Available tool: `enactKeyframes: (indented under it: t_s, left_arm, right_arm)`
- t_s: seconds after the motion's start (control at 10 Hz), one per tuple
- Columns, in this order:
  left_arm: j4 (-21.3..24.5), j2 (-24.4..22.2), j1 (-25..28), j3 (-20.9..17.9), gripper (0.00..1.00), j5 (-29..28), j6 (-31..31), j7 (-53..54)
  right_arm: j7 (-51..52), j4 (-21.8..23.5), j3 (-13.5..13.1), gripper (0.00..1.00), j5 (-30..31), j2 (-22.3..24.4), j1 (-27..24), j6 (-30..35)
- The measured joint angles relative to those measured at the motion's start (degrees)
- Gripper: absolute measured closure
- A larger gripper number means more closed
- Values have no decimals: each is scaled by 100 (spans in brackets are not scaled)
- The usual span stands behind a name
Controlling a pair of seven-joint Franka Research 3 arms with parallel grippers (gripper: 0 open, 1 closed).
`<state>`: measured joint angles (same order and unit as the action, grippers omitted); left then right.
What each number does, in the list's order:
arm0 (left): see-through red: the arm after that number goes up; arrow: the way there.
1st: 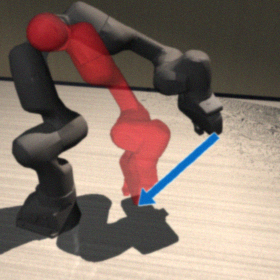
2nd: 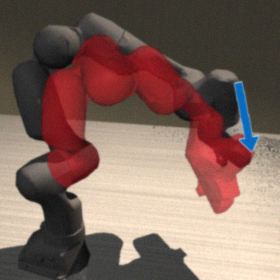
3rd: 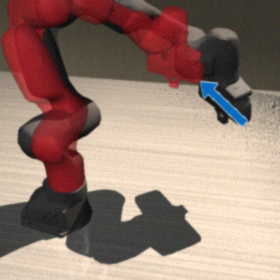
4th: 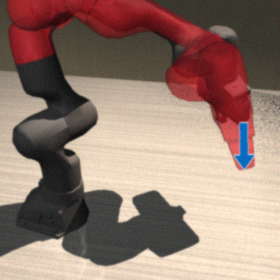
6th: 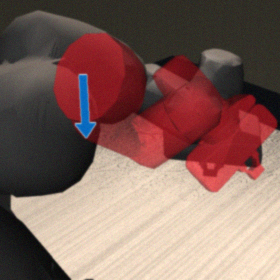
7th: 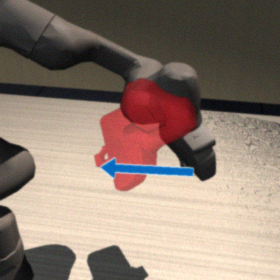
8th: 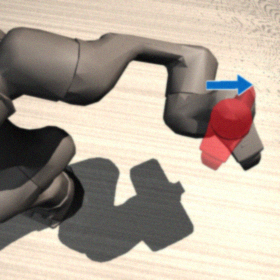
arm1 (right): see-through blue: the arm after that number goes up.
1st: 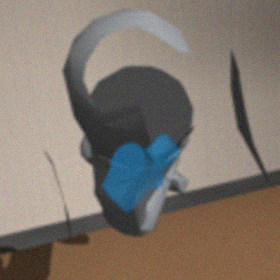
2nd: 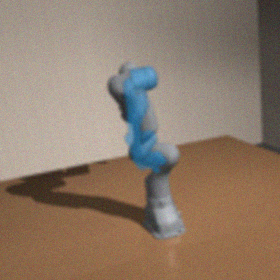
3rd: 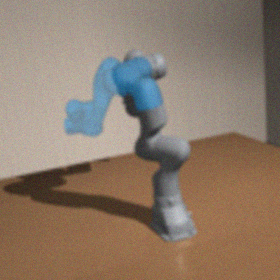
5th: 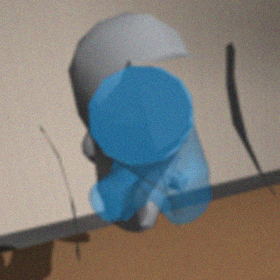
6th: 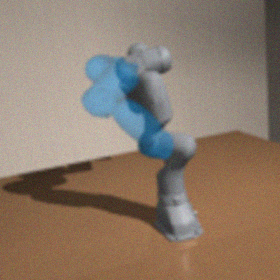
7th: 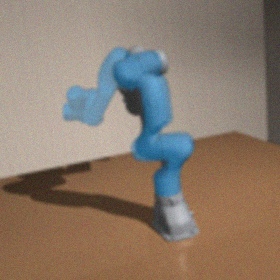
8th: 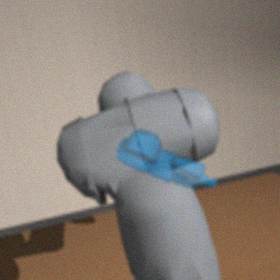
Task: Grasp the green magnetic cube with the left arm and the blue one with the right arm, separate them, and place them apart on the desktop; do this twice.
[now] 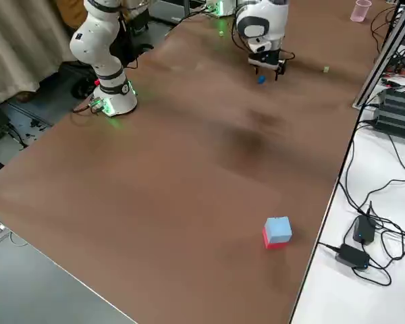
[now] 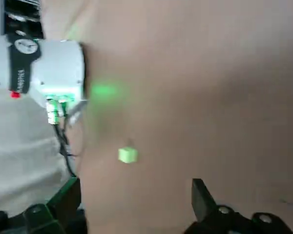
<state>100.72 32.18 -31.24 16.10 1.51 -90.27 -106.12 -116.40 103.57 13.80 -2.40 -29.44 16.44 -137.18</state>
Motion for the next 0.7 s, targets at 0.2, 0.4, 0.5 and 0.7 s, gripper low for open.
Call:
enactKeyframes:
  t_s: [0.2, 0.4, 0.5, 0.7]
  left_arm:
    - [-766, 75, 159, -26, 0, -26, -748, -128]
    - [-1319, 310, 113, -161, 0, -26, -1510, -464]
    - [-1559, 520, 106, -195, 0, -26, -1863, -540]
    - [-1910, 983, 86, -209, 0, -26, -2842, -881]
  right_arm:
    - [105, 273, -6, 0, 0, 103, -160, -181]
    - [111, 325, -4, 0, 0, 135, -178, -184]
    - [111, 347, -3, 0, 0, 151, -179, -186]
    - [112, 364, -4, 0, 0, 160, -180, -186]
